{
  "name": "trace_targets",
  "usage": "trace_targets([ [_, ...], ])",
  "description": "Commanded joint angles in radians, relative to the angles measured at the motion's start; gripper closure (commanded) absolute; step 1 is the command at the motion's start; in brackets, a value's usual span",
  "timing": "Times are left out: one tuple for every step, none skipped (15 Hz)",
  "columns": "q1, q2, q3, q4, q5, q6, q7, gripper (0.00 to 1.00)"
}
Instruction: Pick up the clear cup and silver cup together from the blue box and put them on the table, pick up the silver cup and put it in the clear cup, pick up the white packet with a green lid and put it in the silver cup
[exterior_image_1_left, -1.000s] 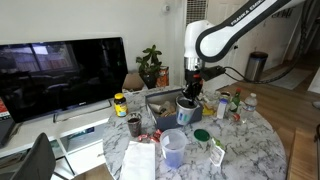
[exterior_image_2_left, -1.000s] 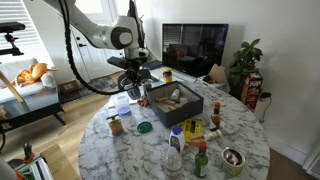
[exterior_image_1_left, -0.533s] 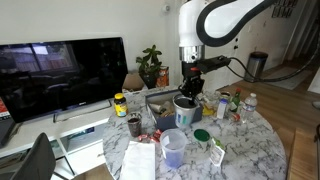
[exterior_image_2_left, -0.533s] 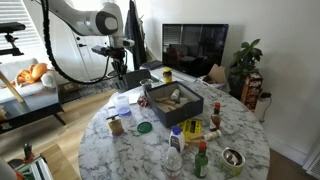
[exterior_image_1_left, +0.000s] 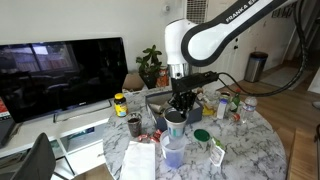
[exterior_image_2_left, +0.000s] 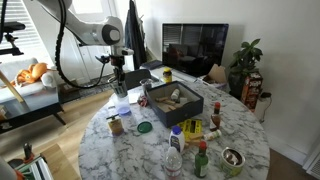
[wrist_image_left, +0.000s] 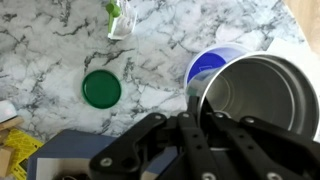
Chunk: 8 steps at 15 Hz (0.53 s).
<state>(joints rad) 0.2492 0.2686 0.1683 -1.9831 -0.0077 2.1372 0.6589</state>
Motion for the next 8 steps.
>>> trace_targets([
  [0.019,0.089,-0.020,0.076,0.006,0.006,0.042,0.99],
  [0.020,0.103,-0.022,0.089,0.006,0.004,0.037,0.99],
  [0.024,0.115,-0.027,0.101,0.001,-0.003,0.047,0.70],
  [0.025,0.123,-0.030,0.105,0.000,-0.002,0.048,0.69],
  [0.023,0.125,-0.031,0.110,0.008,-0.009,0.044,0.64],
  [0.021,0.124,-0.033,0.110,0.012,-0.012,0.041,0.56],
  [0.016,0.116,-0.031,0.106,0.024,-0.019,0.028,0.49],
  [0.011,0.105,-0.030,0.095,0.027,-0.028,0.007,0.41],
])
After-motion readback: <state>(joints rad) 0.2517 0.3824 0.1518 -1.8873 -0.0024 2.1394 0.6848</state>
